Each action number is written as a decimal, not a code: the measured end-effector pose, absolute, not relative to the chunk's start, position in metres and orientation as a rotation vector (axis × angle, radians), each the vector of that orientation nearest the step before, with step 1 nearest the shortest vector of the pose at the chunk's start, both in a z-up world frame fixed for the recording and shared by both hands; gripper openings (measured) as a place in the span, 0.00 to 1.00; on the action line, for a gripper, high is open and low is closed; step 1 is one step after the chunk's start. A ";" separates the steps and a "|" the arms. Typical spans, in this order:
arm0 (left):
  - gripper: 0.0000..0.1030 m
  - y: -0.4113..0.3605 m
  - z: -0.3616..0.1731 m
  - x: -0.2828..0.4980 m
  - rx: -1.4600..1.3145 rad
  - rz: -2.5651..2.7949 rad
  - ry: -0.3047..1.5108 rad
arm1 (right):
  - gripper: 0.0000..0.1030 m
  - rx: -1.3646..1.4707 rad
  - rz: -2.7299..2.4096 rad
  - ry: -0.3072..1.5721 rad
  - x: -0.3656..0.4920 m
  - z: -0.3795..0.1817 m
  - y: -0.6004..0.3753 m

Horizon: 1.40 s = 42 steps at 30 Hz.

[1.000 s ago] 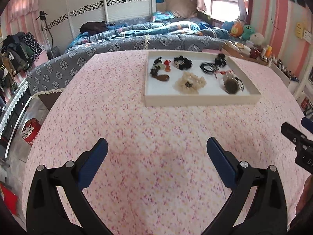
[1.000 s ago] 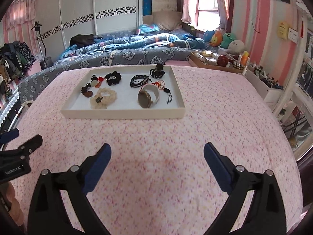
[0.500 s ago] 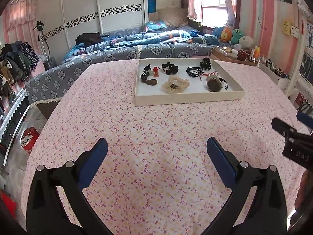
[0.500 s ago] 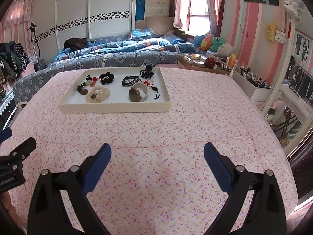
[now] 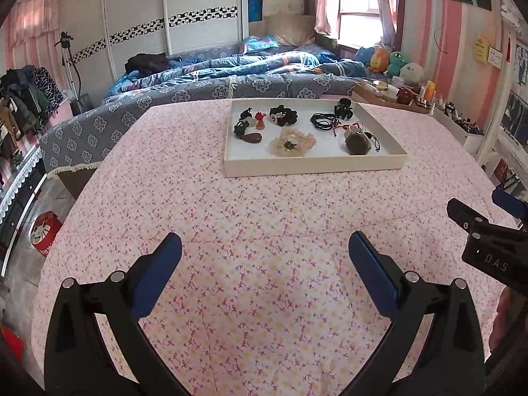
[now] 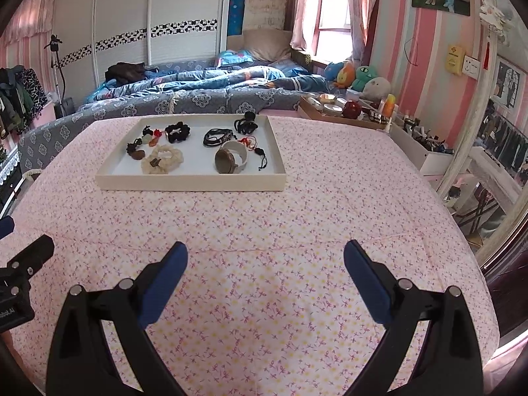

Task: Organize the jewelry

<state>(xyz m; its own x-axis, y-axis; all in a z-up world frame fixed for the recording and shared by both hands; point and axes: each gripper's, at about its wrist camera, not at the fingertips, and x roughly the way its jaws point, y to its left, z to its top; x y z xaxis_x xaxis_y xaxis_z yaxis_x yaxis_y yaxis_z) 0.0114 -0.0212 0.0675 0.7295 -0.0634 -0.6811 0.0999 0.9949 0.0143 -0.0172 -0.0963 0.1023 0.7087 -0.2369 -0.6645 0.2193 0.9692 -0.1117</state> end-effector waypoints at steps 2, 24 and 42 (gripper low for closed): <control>0.97 -0.021 0.067 0.012 0.054 -0.087 0.750 | 0.93 -0.029 -0.253 0.745 -0.017 0.102 -0.095; 0.97 -0.021 0.065 0.014 0.063 -0.085 0.749 | 0.93 -0.034 -0.270 0.748 -0.014 0.100 -0.098; 0.97 -0.022 0.063 0.018 0.066 -0.085 0.761 | 0.93 -0.031 -0.273 0.754 -0.013 0.099 -0.101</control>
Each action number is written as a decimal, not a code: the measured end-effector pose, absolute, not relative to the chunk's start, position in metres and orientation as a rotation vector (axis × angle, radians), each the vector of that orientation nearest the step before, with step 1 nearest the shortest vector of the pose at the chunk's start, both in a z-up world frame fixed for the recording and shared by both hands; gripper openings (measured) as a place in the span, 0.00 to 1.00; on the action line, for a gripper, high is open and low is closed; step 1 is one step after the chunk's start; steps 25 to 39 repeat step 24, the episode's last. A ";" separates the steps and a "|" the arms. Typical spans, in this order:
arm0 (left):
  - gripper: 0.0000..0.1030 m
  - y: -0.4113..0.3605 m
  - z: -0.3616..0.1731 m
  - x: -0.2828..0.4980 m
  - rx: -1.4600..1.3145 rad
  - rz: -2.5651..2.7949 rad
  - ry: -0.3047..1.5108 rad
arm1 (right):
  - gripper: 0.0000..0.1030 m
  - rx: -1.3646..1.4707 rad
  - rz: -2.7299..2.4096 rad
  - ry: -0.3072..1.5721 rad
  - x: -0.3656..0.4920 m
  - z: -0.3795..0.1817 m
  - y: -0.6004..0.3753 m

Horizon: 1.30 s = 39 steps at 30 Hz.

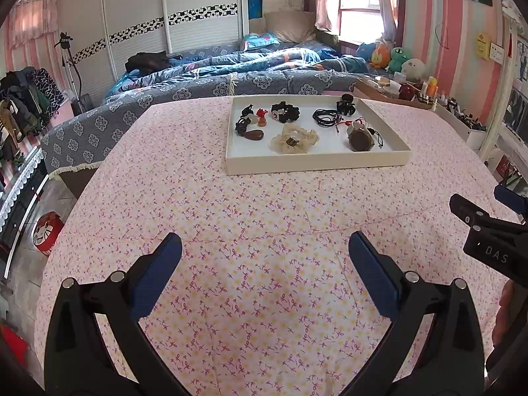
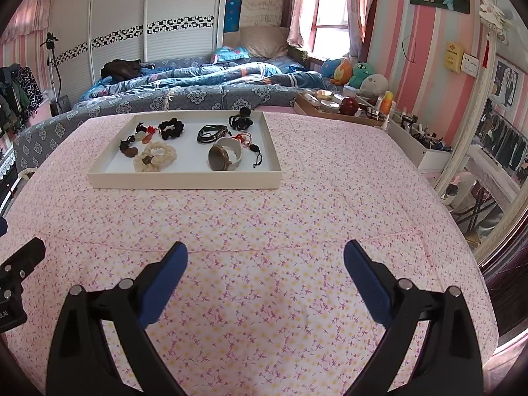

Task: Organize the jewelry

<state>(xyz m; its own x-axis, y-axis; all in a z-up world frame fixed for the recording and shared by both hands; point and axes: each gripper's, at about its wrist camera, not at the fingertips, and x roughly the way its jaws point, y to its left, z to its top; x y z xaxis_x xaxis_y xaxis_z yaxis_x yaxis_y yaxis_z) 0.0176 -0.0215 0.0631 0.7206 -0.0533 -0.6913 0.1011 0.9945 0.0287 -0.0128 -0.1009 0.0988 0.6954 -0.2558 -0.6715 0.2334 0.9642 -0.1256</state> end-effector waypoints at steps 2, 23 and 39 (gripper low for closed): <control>0.97 -0.022 0.063 0.017 0.066 -0.084 0.760 | 0.93 -0.032 -0.272 0.754 -0.013 0.099 -0.101; 0.97 -0.023 0.068 0.004 0.070 -0.076 0.760 | 0.93 -0.034 -0.266 0.749 -0.019 0.099 -0.097; 0.97 -0.023 0.068 0.003 0.071 -0.075 0.761 | 0.93 -0.034 -0.268 0.747 -0.020 0.099 -0.097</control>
